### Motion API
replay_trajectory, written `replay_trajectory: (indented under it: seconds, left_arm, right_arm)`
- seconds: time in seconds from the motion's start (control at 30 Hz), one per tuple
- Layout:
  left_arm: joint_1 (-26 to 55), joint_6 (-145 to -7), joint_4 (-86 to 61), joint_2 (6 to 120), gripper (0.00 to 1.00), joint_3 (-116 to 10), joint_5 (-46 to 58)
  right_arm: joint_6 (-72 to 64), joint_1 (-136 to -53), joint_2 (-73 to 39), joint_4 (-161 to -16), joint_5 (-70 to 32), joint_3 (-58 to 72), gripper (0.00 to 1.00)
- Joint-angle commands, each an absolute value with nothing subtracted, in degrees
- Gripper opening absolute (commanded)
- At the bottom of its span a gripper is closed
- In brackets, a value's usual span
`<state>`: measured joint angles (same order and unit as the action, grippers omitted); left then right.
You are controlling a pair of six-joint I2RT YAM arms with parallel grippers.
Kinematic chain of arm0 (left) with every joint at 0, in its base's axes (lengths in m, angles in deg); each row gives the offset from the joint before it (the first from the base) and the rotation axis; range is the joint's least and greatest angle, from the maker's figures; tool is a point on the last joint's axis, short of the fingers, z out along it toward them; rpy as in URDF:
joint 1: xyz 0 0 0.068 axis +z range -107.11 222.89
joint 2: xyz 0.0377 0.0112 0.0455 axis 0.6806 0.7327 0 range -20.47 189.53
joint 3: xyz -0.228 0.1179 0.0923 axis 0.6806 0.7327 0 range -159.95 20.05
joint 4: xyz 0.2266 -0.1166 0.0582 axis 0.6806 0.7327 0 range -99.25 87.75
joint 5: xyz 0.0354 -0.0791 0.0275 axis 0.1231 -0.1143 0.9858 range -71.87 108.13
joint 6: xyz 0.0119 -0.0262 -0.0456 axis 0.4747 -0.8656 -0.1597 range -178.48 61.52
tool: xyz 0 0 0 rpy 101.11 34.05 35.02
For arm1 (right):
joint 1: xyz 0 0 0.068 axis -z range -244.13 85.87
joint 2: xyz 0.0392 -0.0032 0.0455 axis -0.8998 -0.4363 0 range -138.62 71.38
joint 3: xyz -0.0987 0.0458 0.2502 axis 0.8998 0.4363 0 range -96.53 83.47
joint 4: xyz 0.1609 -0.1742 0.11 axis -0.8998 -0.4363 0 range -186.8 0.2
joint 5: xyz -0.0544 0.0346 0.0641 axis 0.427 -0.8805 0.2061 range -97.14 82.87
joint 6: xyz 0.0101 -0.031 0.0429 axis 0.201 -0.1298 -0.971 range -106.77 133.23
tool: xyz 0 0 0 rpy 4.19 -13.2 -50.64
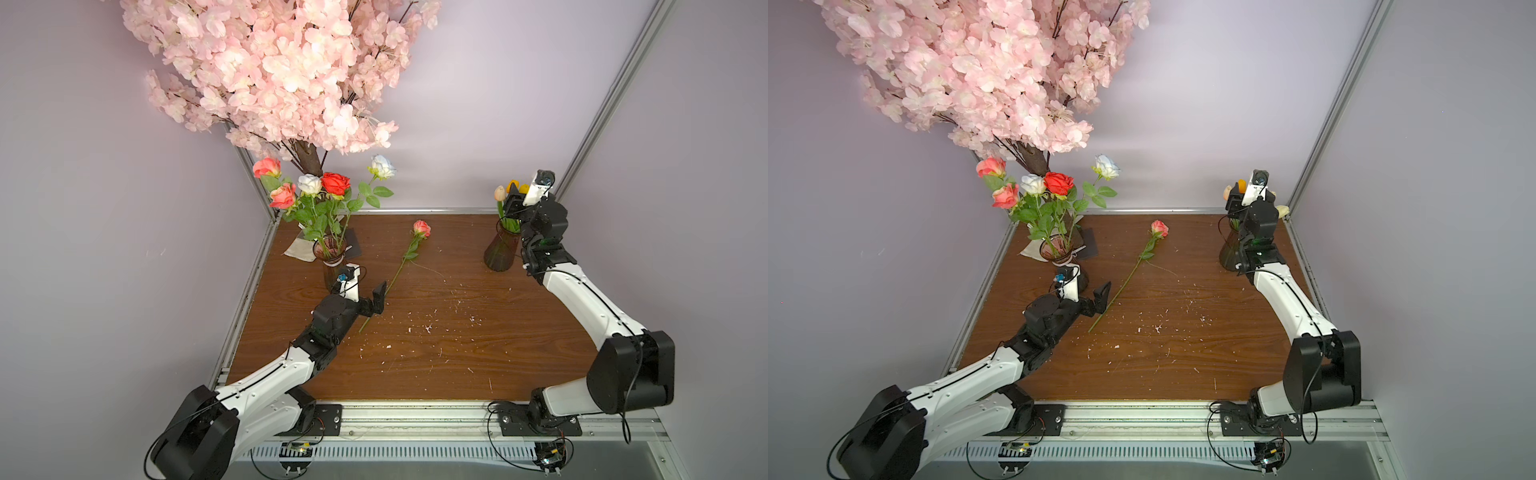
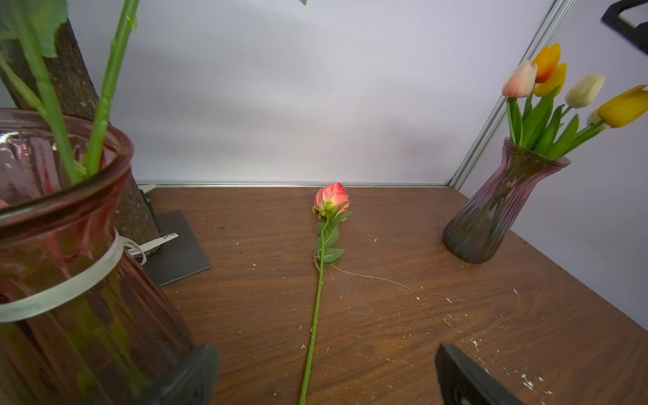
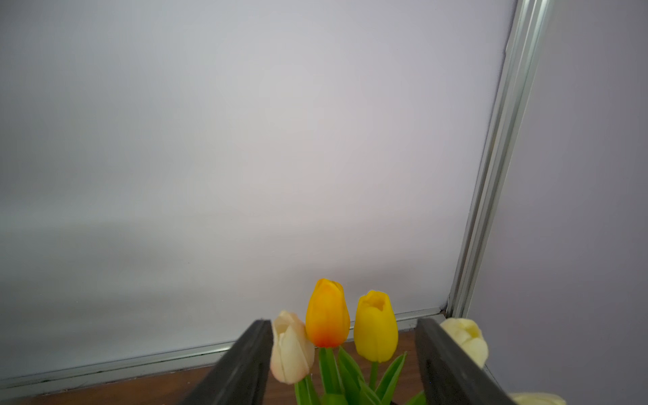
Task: Arrange the flowers in different vases according to their variety
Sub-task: Insert the flower into the vase, then pick up the flower at the center of the board.
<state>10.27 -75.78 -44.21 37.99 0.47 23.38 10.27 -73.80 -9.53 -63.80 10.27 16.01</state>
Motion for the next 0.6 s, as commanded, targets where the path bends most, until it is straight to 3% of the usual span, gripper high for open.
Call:
replay_trajectory:
  seconds: [0.0, 0.17, 0.2, 0.23, 0.57]
  left_arm:
    - [9.7, -74.8, -44.4, 39.0, 1.0, -1.7, 22.3]
    - [9.7, -74.4, -42.8, 41.5, 0.99, -3.4, 22.1]
    - [9.7, -74.4, -42.5, 42.1, 1.0, -3.8, 21.9]
    - [9.8, -74.4, -42.2, 42.6, 0.99, -4.1, 21.8]
    - [9.8, -73.6, -38.4, 48.2, 1.0, -8.0, 21.0]
  right_arm:
    - [5.8, -73.7, -4.4, -67.3, 7.7, 14.3, 0.75]
    - [1.6, -73.7, 2.4, -74.5, 1.7, 16.9, 0.87]
    - [0.7, -73.8, 4.1, -75.6, 0.2, 18.2, 0.97]
    - [0.0, -73.8, 5.5, -76.6, -1.1, 19.4, 0.99]
    - [-6.2, -73.8, 25.7, -85.0, -15.1, 40.9, 1.0]
